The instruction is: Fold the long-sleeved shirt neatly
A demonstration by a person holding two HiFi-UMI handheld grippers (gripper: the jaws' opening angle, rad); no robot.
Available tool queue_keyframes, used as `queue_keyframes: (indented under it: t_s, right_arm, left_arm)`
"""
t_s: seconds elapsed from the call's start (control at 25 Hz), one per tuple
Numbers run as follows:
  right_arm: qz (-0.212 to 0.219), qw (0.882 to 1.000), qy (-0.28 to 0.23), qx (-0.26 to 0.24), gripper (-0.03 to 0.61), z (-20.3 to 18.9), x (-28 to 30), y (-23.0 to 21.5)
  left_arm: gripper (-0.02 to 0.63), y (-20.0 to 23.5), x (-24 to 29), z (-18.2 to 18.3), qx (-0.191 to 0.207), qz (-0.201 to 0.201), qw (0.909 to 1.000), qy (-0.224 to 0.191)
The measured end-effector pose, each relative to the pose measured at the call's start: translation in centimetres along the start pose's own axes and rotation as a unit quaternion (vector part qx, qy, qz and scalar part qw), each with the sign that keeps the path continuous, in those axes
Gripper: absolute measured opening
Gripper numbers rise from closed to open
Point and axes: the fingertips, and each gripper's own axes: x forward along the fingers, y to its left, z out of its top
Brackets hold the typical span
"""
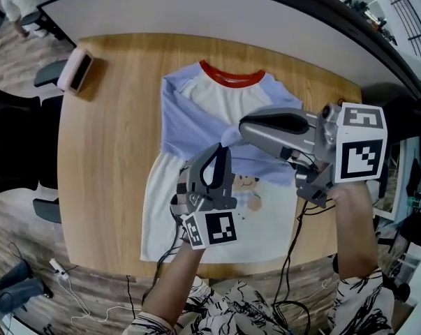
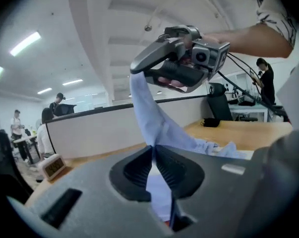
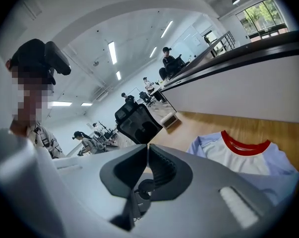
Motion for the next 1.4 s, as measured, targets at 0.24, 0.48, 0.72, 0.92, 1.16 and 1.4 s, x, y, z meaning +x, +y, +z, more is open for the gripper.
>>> queue_keyframes:
  t_s: [0.24,0.48,0.72,0.92,1.16,1.4]
  right_arm:
    - [-0.011,1.000,0.025,0.007,0.026,-0.7,3.2,-2.8]
    - [-0.032,0.995,0.088,0.042,0.027,-4.3,12.0,-8.3]
    - [-0.047,0.990,0.112,0.073,0.067,-7.9,18.5,-11.6]
    - [-0.009,0.996,0.043,0.074,0.244,-6.7,17.2,-10.3]
    - [-0.221,0.966,0.020,-0.131,0.195,-7.7,4.4,-14.0]
    - [-0.376,0.891,0.149,-0.207,0.181,-19.0,-6.7,-20.2]
  left_arm:
    - [0.028,0.0,-2.0,-2.4,-0.270,-0.069,0.9604,0.004]
    - [0.029,1.4,-3.1,-8.7,-0.454,-0.050,0.8886,0.043]
    - [0.152,3.8,-2.9,-13.1,-0.514,-0.021,0.8543,0.076]
    - [0.198,4.5,-3.7,-12.3,-0.335,-0.020,0.9359,0.107]
    - [0.194,2.0,-0.1,-10.5,-0.060,-0.046,0.9821,0.172]
    - [0.091,1.4,2.9,-14.3,0.009,-0.017,0.9617,0.273]
